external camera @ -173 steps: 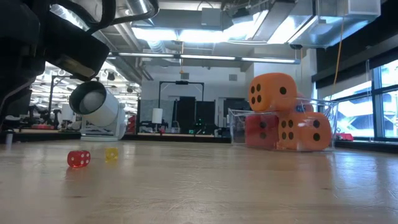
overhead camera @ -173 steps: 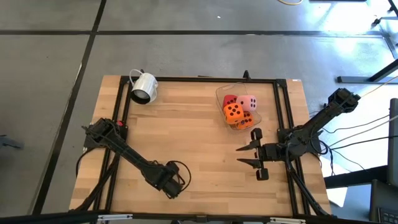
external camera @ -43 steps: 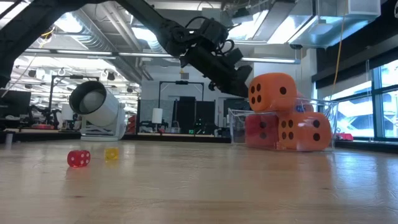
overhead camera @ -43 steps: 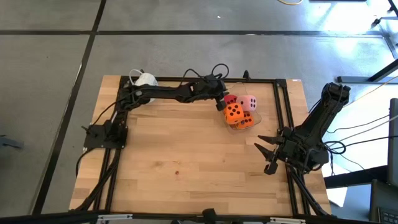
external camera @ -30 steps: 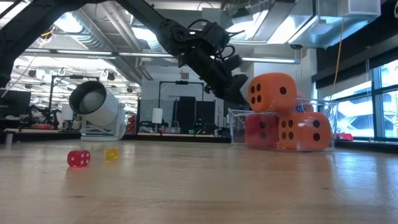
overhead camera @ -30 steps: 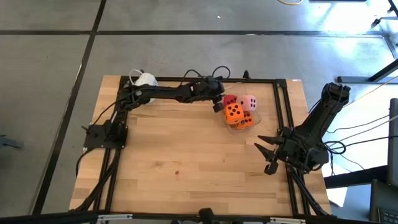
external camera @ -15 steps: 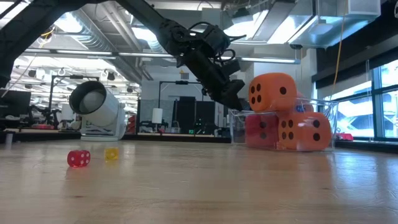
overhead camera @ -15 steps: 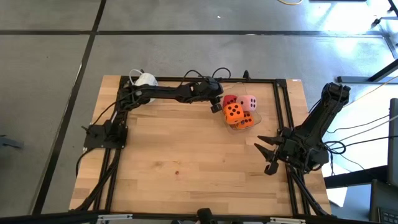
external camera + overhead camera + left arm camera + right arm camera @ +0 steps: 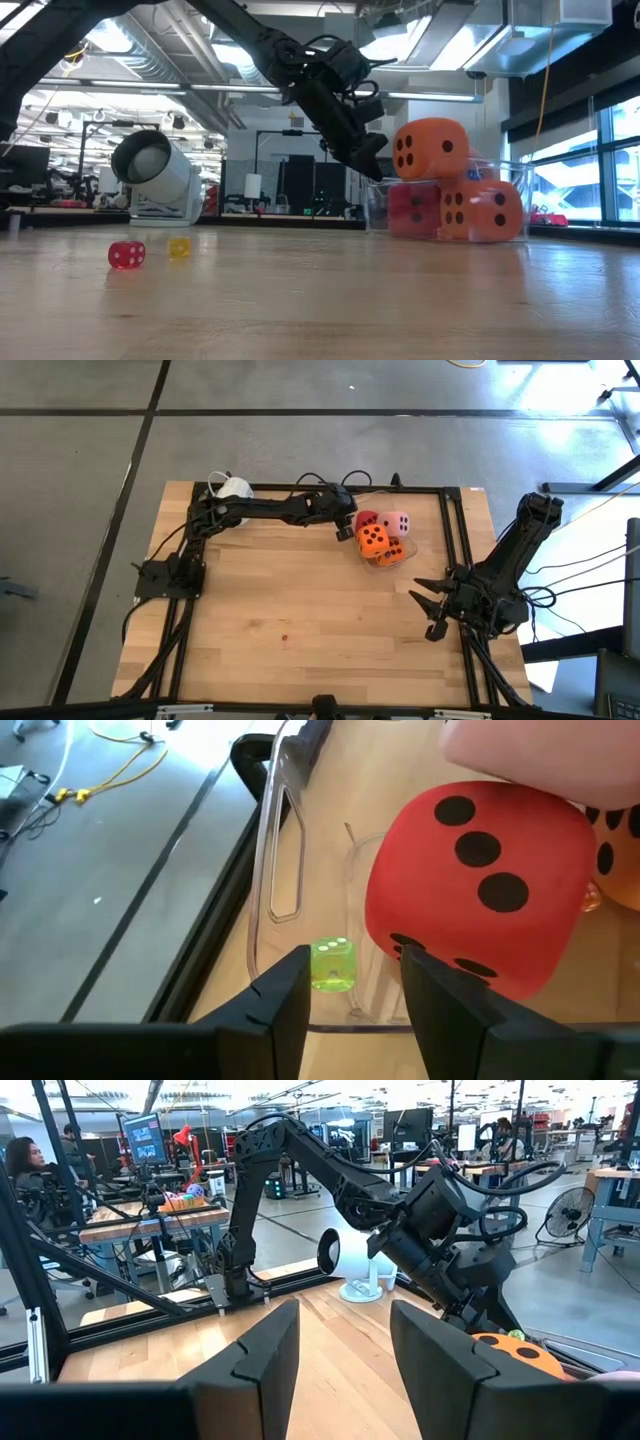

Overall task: Pick & Place Dice
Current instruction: Put the small green die in the bin

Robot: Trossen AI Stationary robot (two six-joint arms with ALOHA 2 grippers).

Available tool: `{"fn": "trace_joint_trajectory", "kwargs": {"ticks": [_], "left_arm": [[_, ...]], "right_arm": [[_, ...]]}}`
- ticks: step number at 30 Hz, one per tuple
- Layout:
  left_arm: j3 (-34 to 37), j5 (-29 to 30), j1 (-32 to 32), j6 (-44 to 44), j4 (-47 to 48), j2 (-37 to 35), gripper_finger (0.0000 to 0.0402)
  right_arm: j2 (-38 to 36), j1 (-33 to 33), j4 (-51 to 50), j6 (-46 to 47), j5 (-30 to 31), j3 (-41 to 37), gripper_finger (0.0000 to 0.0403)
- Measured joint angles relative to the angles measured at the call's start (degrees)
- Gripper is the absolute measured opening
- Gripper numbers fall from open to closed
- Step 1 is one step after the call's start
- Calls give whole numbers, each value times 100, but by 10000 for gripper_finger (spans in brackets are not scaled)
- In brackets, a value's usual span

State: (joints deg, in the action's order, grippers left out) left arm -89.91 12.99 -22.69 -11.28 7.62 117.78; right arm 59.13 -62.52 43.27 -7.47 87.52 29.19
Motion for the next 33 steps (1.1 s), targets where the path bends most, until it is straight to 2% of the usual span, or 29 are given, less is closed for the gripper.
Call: {"fn": "trace_joint_trajectory", "kwargs": {"ticks": [16, 19, 28, 33], "left_arm": [[2, -37, 187, -899, -31, 19, 150], [7, 232, 261, -1248, -37, 20, 151], [7, 1650, 494, -2252, -470, 20, 150], [8, 2010, 595, -2795, -625, 20, 151]], "right_arm": [[0, 0, -4, -48, -6, 0, 160], [0, 0, -4, -48, -6, 0, 160], [0, 0, -7, -50, -9, 0, 160], [0, 0, -7, -50, -9, 0, 160]]}}
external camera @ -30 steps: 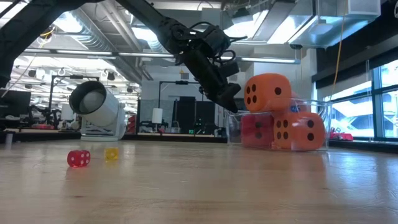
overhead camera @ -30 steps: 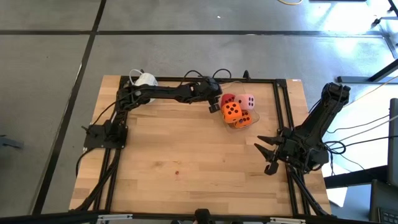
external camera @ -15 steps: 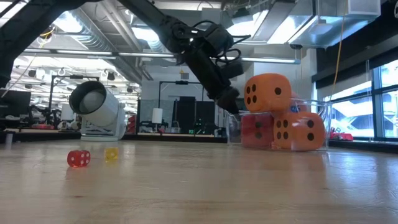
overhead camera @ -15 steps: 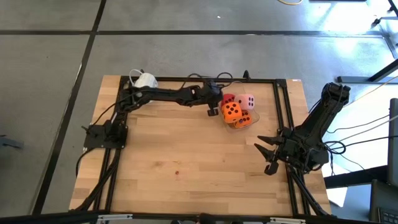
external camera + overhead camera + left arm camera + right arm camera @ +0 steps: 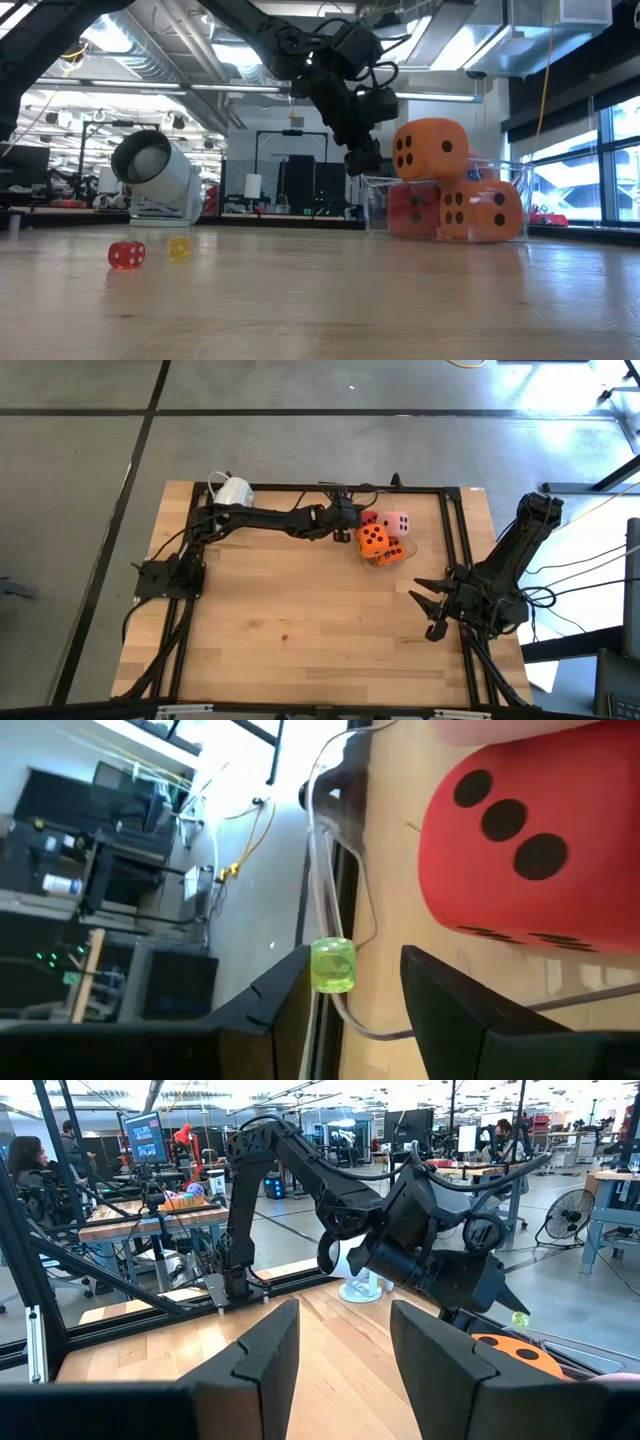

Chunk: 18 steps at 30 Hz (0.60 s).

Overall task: Pick & Place Dice
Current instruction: Put the small green die in the bin

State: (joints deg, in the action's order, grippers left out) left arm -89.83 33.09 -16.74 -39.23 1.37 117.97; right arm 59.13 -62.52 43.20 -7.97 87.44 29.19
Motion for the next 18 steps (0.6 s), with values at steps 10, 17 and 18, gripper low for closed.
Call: {"fn": "trace_joint_trajectory", "kwargs": {"ticks": [10, 17, 18], "left_arm": [[1, -265, 58, -80, -42, 0, 151], [-1, -557, 9, 129, -30, 0, 154], [-1, -597, -6, 152, -29, 0, 156]], "right_arm": [[0, 0, 0, 0, -2, 0, 160], [2, 0, 0, -1, -218, 0, 160], [0, 0, 0, -2, -265, 0, 160]]}}
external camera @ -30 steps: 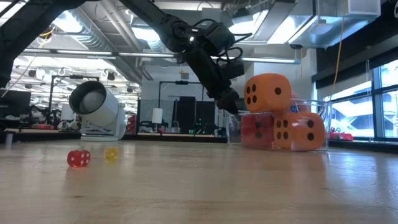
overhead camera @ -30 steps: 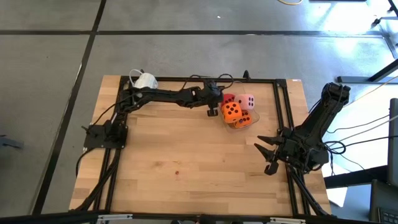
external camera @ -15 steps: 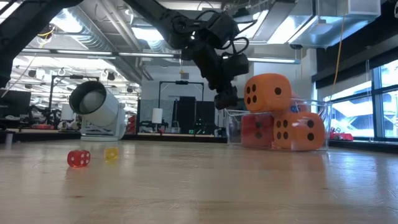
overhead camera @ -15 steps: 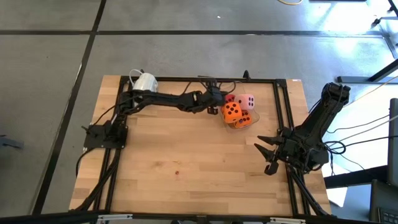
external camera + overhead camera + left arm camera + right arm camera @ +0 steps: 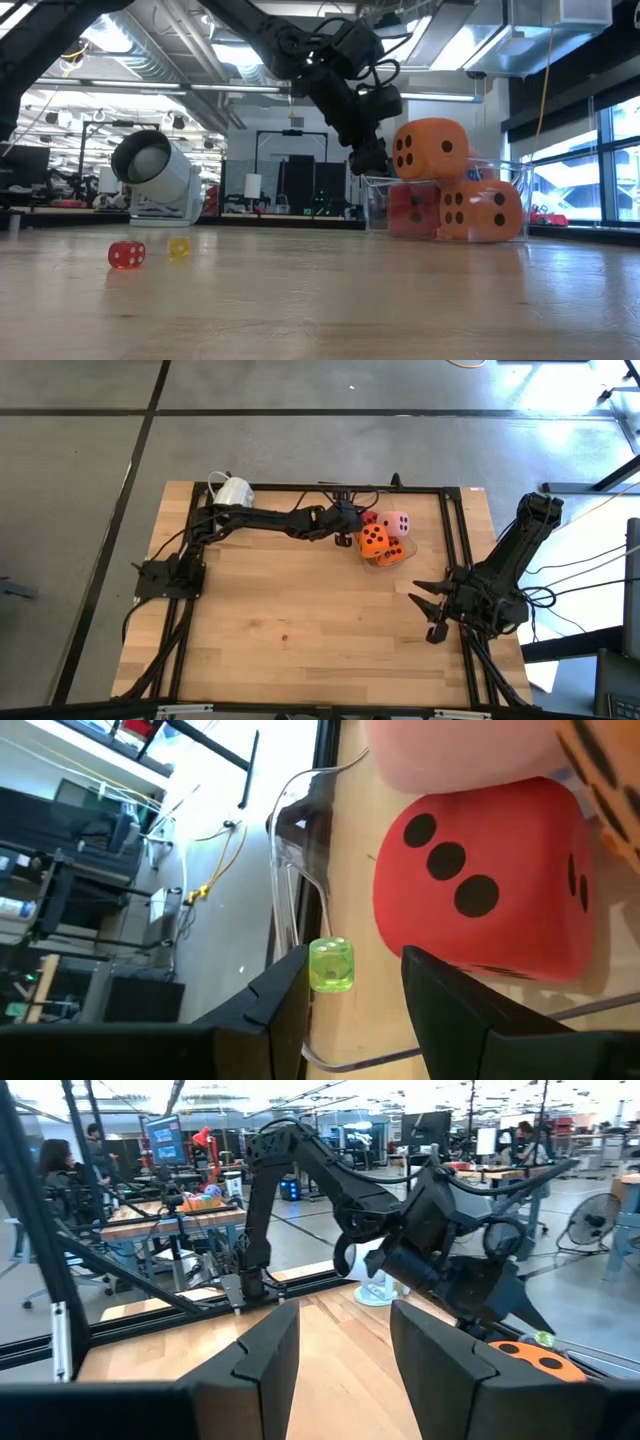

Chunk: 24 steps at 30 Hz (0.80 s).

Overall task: Pick & Place Dice
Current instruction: Put the small green die in the bin

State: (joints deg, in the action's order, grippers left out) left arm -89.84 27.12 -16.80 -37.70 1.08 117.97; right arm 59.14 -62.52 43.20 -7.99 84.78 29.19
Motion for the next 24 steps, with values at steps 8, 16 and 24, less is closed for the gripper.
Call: {"fn": "trace_joint_trajectory", "kwargs": {"ticks": [8, 16, 24], "left_arm": [[0, 38, -18, 90, 2, 0, 179], [0, 192, -17, 233, 0, 0, 182], [0, 290, 2, -18, 0, 0, 181]], "right_arm": [[2, 1, -1, 0, -34, 0, 160], [2, 2, 0, 0, -19, 0, 160], [2, 2, 0, 0, -19, 0, 160]]}}
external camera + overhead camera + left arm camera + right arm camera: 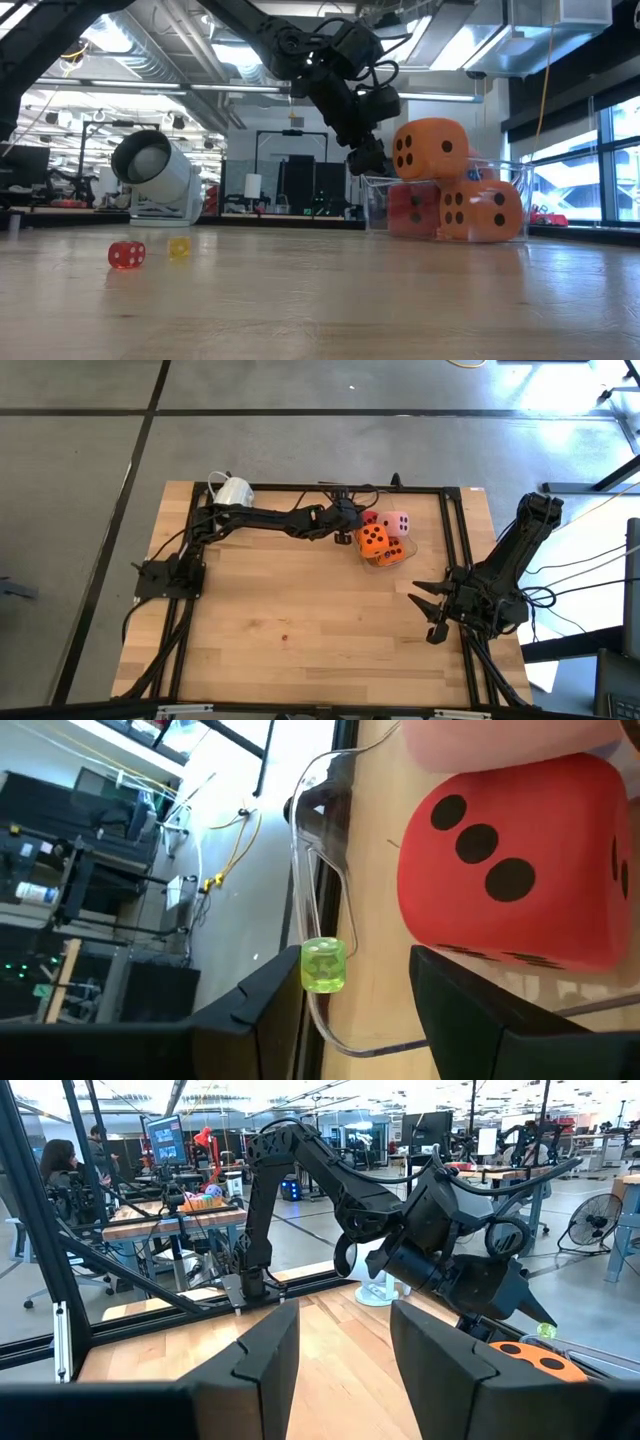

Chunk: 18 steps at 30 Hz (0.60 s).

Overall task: Pick & Place Dice
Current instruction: Put the small green die in the bin

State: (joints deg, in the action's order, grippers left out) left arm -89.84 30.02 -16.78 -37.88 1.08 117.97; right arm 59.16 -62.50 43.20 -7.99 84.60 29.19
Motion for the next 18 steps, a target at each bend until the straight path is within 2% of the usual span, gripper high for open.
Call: {"fn": "trace_joint_trajectory", "kwargs": {"ticks": [7, 12, 15, 18], "left_arm": [[0, -164, -4, -40, 9, 0, 180], [0, -389, -16, 696, 12, 0, 180], [0, -340, -20, 125, 20, 0, 180], [0, -38, 1, -456, -4, 0, 180]], "right_arm": [[0, 0, -2, -2, 0, 0, 160], [0, 0, -2, -16, 0, 0, 160], [0, 2, -6, -38, -1, 0, 160], [0, 2, -11, -15, -2, 0, 160]]}}
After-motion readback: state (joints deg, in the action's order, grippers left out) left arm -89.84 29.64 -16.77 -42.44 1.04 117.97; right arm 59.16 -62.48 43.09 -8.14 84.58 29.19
